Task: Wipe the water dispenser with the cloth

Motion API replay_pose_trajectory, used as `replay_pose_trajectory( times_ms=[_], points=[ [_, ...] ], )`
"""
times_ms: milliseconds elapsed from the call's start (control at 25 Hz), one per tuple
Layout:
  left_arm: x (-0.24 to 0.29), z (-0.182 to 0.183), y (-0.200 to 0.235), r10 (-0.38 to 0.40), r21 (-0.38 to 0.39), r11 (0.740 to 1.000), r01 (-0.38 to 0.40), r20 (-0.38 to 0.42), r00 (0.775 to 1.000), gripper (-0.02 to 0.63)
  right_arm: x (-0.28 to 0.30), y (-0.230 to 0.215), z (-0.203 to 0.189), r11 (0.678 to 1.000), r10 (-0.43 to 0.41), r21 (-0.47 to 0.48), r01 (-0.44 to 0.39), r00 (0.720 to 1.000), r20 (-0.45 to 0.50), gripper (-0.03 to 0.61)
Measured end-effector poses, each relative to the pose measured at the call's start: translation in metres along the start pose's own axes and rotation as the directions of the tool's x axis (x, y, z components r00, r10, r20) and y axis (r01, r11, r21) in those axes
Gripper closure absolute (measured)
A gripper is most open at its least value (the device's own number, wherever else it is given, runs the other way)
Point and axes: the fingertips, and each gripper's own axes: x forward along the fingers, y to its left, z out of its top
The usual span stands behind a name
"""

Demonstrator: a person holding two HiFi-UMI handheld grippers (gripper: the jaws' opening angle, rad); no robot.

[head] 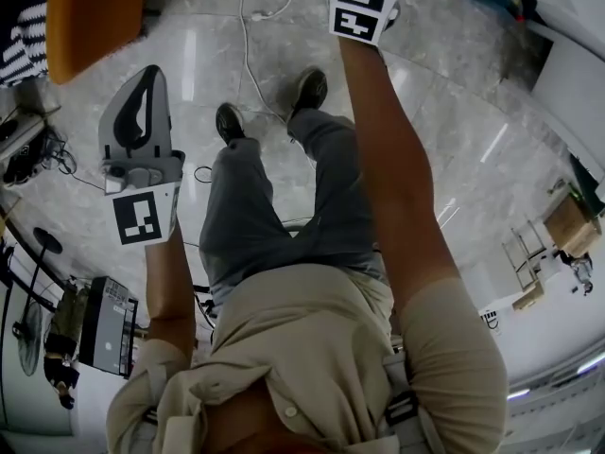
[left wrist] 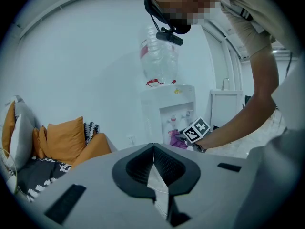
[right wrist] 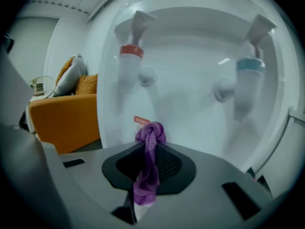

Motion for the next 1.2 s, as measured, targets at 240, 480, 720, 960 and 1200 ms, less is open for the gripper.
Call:
replay_pose_trajectory(
  times_ms=[240,480,720,960,1200],
  points=[
    [0.016,0.000,-0.015,-0.036,0.005,0.999,0.036,0.001,0.999,0.597,-0.021,-0.090,-0.066,0.979,-0.185,0.060,0.194,0.974,-0.129,0.517],
    [0.023,0.004,-0.028,-0.060,0.005,0.998,0.060,0.005,0.998,0.597,-0.021,-0.083,-0.104,0.986,-0.141,0.048,0.157,0.962,-0.234,0.517],
    [0.016,-0.008,-0.020,-0.037,-0.006,0.999,0.036,-0.010,0.999,0.597,0.000,0.005,-0.106,0.999,0.034,0.025,-0.029,0.968,-0.250,0.517],
    [0.009,-0.014,-0.010,-0.016,-0.009,1.000,0.016,-0.022,1.000,0.597,0.013,0.059,-0.091,0.994,0.111,0.032,-0.106,0.966,-0.233,0.517],
    [0.012,-0.013,-0.006,-0.017,-0.012,1.000,0.017,-0.025,1.000,0.597,0.008,0.034,-0.098,0.998,0.071,0.013,-0.069,0.967,-0.246,0.515]
  ],
)
